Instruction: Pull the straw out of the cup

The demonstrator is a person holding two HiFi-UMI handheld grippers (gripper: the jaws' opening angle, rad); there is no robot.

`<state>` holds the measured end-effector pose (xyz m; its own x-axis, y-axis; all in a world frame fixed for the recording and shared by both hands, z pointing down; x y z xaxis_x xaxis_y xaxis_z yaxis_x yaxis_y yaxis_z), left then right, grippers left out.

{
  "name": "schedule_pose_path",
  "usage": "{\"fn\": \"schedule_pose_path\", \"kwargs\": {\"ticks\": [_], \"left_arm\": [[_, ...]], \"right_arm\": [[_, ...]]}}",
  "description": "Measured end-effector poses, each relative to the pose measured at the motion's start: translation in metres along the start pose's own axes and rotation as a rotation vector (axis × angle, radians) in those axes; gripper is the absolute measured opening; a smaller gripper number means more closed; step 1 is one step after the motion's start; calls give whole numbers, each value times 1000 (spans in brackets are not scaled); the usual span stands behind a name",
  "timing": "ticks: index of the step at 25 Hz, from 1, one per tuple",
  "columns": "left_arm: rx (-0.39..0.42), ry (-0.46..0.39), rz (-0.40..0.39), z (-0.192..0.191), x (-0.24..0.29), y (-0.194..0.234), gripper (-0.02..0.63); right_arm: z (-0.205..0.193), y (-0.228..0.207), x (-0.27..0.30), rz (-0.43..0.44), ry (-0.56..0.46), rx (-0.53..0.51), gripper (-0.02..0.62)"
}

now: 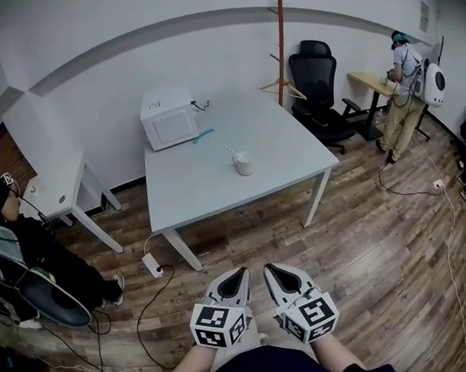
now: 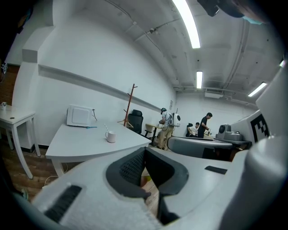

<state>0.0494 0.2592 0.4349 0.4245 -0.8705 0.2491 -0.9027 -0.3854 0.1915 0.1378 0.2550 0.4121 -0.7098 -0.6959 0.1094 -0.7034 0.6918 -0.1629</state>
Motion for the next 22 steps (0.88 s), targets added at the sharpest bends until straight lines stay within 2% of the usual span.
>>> {"fn": "schedule_pose_path", "kwargs": {"ticks": [10,22], "left_arm": [[-21,-1,3,4,18,15,15],[-17,6,-27,15,54,44,15]], "right_arm": [[2,-9,22,7,25,-13,31],[4,-31,64,-26,25,-4,32]]}}
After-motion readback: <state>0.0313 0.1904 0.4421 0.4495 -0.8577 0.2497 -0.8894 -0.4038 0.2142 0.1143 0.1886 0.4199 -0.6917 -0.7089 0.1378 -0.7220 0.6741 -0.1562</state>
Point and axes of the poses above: the fingertips, and each gripper's own axes: x forward along the fingers, y to its left, z out of its top, the point moved 3 cm from there along -x, backward along the fingers, and after that the axes turned 1 degree about x, right-handed, at the moved point
